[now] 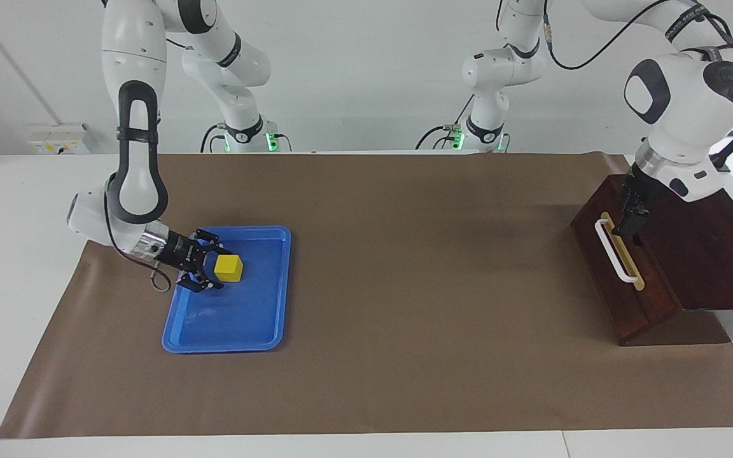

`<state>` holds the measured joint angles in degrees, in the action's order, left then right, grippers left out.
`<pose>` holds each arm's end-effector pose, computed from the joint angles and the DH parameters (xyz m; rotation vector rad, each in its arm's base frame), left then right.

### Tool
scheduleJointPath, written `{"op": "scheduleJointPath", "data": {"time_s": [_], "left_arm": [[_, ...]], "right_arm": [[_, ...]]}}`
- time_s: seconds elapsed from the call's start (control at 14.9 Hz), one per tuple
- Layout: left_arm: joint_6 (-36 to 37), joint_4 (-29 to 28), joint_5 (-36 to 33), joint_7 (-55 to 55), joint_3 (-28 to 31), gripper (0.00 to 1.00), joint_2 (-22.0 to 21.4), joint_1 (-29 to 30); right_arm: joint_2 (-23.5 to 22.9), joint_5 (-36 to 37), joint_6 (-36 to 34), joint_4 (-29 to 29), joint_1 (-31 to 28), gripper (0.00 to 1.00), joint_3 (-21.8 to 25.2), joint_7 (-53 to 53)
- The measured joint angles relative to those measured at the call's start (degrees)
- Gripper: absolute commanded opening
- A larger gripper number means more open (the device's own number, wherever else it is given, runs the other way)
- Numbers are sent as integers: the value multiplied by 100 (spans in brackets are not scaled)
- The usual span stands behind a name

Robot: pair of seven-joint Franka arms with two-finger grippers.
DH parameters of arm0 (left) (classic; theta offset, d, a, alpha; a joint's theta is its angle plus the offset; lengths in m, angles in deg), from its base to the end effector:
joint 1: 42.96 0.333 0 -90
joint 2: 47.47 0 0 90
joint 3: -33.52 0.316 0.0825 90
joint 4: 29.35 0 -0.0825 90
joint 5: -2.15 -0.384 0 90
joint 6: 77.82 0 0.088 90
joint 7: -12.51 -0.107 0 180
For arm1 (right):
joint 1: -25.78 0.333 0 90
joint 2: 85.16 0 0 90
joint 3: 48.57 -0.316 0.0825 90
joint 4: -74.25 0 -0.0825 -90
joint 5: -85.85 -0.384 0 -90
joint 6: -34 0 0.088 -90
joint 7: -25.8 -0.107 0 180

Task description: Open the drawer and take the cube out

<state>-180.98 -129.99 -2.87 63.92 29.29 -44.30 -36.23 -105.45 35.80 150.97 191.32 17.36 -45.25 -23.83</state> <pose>0.5784 0.0335 0.5248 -2.7442 -1.3605 -0.0359 0.5643 -0.0734 0.2561 -1.7344 1.8342 0.6940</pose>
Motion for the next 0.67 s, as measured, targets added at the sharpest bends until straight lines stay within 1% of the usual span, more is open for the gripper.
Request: {"op": "scheduleJointPath", "data": {"time_s": [0.2,0.34,0.47,0.67], "left_arm": [[201,2,214,-1365,-9,100,-53,-87],[364,24,465,-2367,-4,100,-59,-103],[657,60,616,-3282,16,100,-104,-103],[1117,64,654,-4243,26,100,-274,-104]], "right_arm": [[212,395,-230,-253,125,100,-8,-406],[462,896,-497,-563,296,100,-14,-734],[805,1487,-748,-806,513,100,-19,-882],[1261,2330,-1358,-1193,674,100,-63,-845]]}}
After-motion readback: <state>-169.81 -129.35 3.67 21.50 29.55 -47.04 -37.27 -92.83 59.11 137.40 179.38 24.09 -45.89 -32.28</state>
